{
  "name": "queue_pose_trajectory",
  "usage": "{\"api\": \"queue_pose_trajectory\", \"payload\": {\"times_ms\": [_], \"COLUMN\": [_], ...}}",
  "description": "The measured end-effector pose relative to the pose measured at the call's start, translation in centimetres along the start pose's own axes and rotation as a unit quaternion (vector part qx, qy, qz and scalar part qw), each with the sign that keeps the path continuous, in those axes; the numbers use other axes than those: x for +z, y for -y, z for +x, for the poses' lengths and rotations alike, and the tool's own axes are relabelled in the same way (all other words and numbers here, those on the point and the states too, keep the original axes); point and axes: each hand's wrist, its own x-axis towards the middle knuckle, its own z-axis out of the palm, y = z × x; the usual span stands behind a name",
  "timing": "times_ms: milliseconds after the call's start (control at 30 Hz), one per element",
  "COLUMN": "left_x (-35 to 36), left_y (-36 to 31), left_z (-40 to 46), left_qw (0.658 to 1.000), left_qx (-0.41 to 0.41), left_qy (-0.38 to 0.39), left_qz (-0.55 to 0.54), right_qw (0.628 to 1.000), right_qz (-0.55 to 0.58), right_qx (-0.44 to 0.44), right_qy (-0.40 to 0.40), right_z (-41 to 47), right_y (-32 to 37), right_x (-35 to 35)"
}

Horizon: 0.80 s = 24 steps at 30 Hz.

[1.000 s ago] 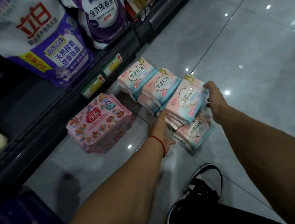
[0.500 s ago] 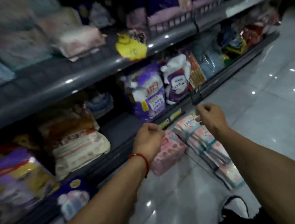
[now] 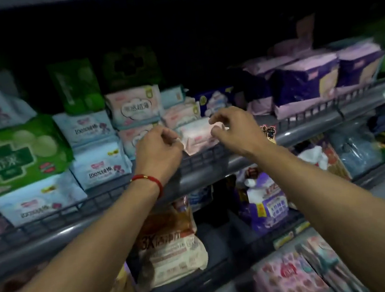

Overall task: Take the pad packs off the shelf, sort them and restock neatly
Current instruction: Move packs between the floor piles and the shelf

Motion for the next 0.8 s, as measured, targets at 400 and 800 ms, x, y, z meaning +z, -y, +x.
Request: {"api": "queue_pose_trajectory", "payload": {"times_ms": [400,800], "left_x": [1.9,1.1], "left_y": [1.8,1.5], "left_z": [3.5,2.7], "left_qw": [0.99,0.895], "left_qx": [-0.118,-0.203], "left_qy": [0.067,0.026], "left_qz": [0.026,-0.396], "right_qw": [0.984,0.985], "right_qz": [-0.023,0.118], "right_qx": [-0.009,-0.054], "right_qy": [0.175,0.115], "right_z": [8.1,1.1], "right_y": [-2.8,-0.6], "right_x": [2.1,-0.6]}}
